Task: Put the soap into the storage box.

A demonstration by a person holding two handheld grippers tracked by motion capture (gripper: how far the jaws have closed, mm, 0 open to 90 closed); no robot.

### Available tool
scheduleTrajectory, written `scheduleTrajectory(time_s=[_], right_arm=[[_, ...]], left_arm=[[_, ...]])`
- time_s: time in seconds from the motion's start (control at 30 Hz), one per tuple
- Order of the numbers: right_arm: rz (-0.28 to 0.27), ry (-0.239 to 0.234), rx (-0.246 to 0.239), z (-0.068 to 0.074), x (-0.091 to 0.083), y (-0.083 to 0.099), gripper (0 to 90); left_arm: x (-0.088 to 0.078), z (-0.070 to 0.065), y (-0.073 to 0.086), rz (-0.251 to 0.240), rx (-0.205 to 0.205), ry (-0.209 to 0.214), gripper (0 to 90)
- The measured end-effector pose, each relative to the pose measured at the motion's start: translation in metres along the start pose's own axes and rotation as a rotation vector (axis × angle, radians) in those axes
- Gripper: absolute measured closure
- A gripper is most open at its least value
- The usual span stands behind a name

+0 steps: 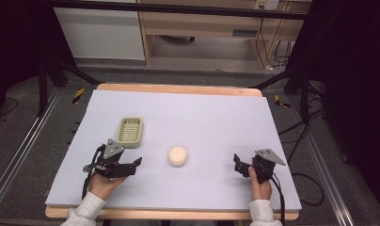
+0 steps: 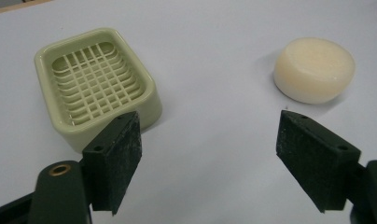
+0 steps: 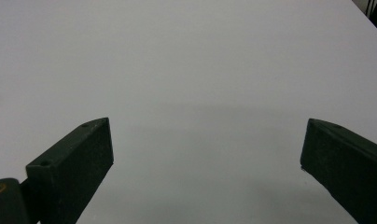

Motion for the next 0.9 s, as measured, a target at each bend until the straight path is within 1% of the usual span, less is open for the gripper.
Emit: scheduleTrajectory(time_s=[0.4, 0.47, 0.7, 0.87, 0.9], right_arm=[[0.005, 0.001, -0.002, 0.0, 0.0, 0.0, 2.9], [0.006, 0.0, 0.0, 0.0, 0.0, 0.0, 2.9], [0.01, -0.001, -0.002, 0.0, 0.0, 0.0, 2.9], [0.008, 0.005, -0.007, 0.0, 0.0, 0.0, 2.9], [0.007, 0.0, -0.008, 0.0, 0.001, 0.0, 2.9]], left_arm=[[0.01, -0.013, -0.007, 0.008, 0.024, 0.028, 21.1], [0.011, -0.014, -0.009, 0.012, 0.036, 0.03, 21.0], [0.014, -0.02, -0.013, 0.009, 0.033, 0.046, 20.8], [0.019, -0.027, -0.017, 0.014, 0.043, 0.057, 20.8], [0.02, -0.028, -0.018, 0.012, 0.043, 0.06, 20.8]])
Point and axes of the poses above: each handheld gripper's, and its own axes: x roughly forward along the jaws, y roughly out of its underside, z roughly to its left, the point moved 3 cm from there along x, roughly forward along the jaws, and after that the axes turned 2 degrees about z, right-handed, at the moved point
